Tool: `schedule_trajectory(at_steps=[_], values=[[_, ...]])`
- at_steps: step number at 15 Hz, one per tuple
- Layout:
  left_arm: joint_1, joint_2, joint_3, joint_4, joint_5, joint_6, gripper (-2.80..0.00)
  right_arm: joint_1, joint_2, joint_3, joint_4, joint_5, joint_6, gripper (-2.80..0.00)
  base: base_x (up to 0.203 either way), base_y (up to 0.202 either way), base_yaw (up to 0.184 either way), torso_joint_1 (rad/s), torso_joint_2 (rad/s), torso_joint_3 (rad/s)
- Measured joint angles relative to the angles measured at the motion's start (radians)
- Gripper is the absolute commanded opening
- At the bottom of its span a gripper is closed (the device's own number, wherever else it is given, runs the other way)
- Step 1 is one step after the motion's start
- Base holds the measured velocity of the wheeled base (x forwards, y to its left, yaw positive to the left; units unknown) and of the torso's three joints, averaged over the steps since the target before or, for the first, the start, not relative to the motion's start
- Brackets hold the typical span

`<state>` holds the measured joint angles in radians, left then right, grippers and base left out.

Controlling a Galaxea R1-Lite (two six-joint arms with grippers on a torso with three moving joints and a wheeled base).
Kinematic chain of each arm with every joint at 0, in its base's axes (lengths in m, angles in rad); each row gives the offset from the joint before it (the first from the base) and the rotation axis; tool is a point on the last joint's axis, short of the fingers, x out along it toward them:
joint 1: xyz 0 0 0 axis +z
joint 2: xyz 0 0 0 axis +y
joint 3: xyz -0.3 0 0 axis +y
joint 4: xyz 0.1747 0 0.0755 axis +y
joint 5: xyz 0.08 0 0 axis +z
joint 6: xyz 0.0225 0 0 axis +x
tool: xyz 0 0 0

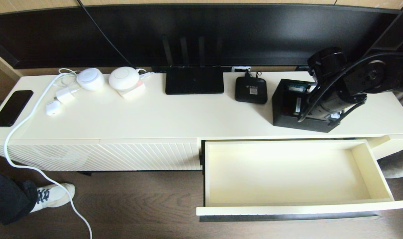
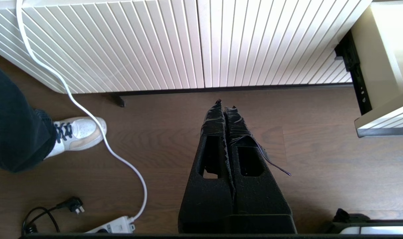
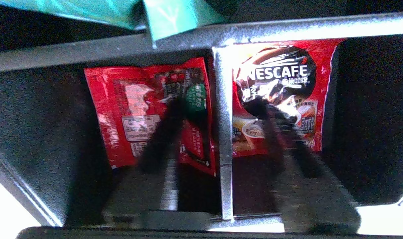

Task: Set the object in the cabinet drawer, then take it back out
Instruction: Put the storage box in the drawer

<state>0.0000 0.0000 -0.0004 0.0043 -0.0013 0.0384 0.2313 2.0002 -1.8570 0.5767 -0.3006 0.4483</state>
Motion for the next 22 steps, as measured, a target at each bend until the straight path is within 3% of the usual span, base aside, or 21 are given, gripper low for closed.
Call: schedule_trajectory(at_steps=[8,14,19,22], values=[[0.000,0.000,0.000,0.000,0.000,0.000,-2.80,0.002,-0.031,0.026,0.004,-0.001,-0.005,-2.80,0.000,0.000,0.000,0.000,0.00,0.000],[0.000,0.000,0.000,0.000,0.000,0.000,-2.80,0.037,-0.195,0.182,0.002,0.000,-0.057,-2.80,0.000,0.000,0.000,0.000,0.00,0.000],[0.000,0.000,0.000,0.000,0.000,0.000,-2.80,0.130,-0.381,0.460,-0.001,0.003,-0.044,-2.80,0.000,0.000,0.000,0.000,0.00,0.000],[0.000,0.000,0.000,0.000,0.000,-0.001,-2.80,0.197,-0.469,0.661,-0.069,-0.018,-0.008,-2.80,0.000,0.000,0.000,0.000,0.00,0.000]])
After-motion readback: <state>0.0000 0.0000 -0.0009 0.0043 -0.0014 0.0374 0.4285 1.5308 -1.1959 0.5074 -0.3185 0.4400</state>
